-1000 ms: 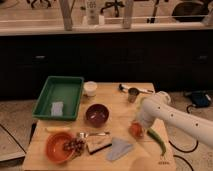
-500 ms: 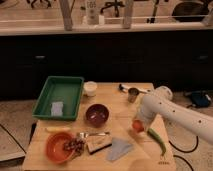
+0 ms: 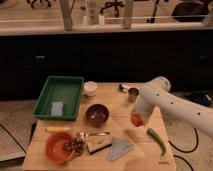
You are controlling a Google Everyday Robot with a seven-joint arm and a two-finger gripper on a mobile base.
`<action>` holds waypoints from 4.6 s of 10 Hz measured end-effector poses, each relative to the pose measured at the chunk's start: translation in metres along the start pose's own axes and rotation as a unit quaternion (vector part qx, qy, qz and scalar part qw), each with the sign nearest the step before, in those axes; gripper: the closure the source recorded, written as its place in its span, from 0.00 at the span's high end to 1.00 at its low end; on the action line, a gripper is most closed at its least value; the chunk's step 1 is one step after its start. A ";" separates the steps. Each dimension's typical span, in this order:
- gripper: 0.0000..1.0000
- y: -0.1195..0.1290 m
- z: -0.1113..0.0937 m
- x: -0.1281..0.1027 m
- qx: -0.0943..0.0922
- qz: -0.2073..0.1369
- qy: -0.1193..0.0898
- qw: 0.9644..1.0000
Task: Place apple in paper cup
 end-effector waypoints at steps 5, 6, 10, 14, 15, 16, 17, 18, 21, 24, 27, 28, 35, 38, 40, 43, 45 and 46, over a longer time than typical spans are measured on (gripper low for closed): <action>0.05 -0.020 -0.018 0.007 0.001 0.003 0.008 1.000; 0.05 -0.024 -0.020 0.009 0.002 0.004 0.009 1.000; 0.05 -0.038 -0.026 0.014 0.001 0.004 0.017 1.000; 0.05 -0.052 -0.031 0.018 -0.001 0.002 0.022 1.000; 0.05 -0.054 -0.032 0.019 -0.003 0.002 0.025 1.000; 0.05 -0.059 -0.034 0.020 -0.004 0.001 0.027 1.000; 0.05 -0.066 -0.035 0.020 -0.004 -0.001 0.029 1.000; 0.05 -0.068 -0.035 0.021 -0.006 -0.002 0.032 0.999; 0.05 -0.079 -0.039 0.026 -0.008 -0.006 0.039 0.999; 0.05 -0.091 -0.041 0.028 -0.010 -0.013 0.048 0.999; 0.05 -0.101 -0.044 0.031 -0.011 -0.019 0.056 0.998; 0.05 -0.105 -0.044 0.031 -0.011 -0.021 0.058 0.998; 0.05 -0.144 -0.047 0.026 -0.010 -0.049 0.077 0.996; 0.05 -0.157 -0.050 0.025 -0.014 -0.061 0.086 0.994; 0.05 -0.171 -0.052 0.022 -0.011 -0.072 0.092 0.993; 0.05 -0.185 -0.056 0.020 -0.011 -0.083 0.099 0.992; 0.05 -0.195 -0.057 0.016 -0.009 -0.091 0.103 0.991; 0.05 -0.199 -0.057 0.015 -0.008 -0.095 0.104 0.990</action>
